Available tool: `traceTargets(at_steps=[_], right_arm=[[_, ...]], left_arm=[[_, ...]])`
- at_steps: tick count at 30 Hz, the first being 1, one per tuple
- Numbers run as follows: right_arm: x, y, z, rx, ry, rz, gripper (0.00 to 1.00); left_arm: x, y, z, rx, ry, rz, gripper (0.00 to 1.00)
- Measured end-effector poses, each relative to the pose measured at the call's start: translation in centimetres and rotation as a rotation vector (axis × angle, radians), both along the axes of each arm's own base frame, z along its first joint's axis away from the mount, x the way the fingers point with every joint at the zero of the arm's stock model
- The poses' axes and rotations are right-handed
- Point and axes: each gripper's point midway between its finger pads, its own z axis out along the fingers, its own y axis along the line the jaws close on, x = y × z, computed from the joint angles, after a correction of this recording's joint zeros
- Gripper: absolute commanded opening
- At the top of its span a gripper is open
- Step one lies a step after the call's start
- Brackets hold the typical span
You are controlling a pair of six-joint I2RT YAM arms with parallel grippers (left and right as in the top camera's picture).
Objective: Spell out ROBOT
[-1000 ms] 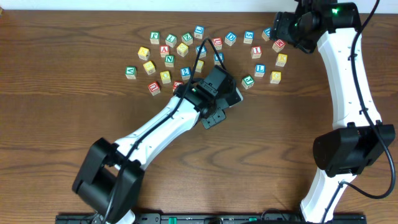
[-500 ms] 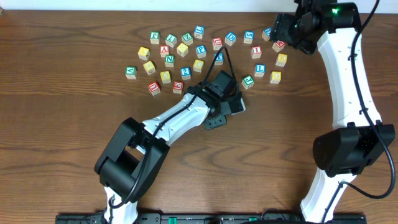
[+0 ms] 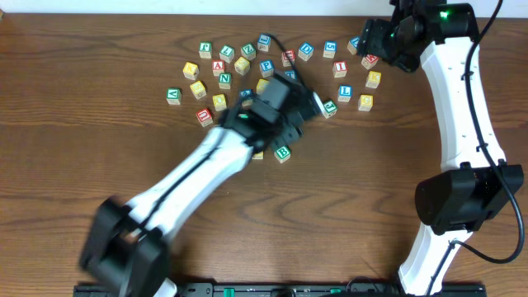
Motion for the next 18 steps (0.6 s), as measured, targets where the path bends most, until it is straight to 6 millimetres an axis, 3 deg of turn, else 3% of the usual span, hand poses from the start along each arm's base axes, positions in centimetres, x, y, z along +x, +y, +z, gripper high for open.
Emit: traceTargets(at_steps=[1,3,6,8,13,14,15,18], right_arm=[[-0.1,0.4,0.0,-0.002,0.002,0.011,0.80],[-0.5,1.7,-0.1,-0.012,0.009,0.056,0.82],[-1.7,4.8,-0.6,-0.040,0.035,0.168,0.85],[-2.4,6.2,-1.0,-0.056,0.051,0.221,0.85],[-5.1,11.1,-3.2,-0.095,0.121,0.388,0.84],[-5.7,11.9,-3.8,-0.102,0.138,0.415,0.84],[-6.7,13.0,-5.0,-0.113,0.173,0.453,0.83],[-8.6,14.3,-7.8,-0.135,0.248,0.501,0.83]], left_arm=[[0.9,1.7,4.3,-0.089,-0.059,0.091,0.64],[1.8,4.7,8.5,-0.209,-0.099,0.247,0.68],[2.2,9.9,11.3,-0.311,-0.094,0.463,0.69],[1.8,12.3,11.3,-0.326,-0.057,0.549,0.69],[1.1,20.6,9.4,-0.328,0.058,0.853,0.73],[1.0,21.4,9.3,-0.334,0.068,0.888,0.76],[1.1,22.2,9.2,-0.344,0.070,0.918,0.85],[1.0,22.4,9.2,-0.355,0.077,0.937,0.85]])
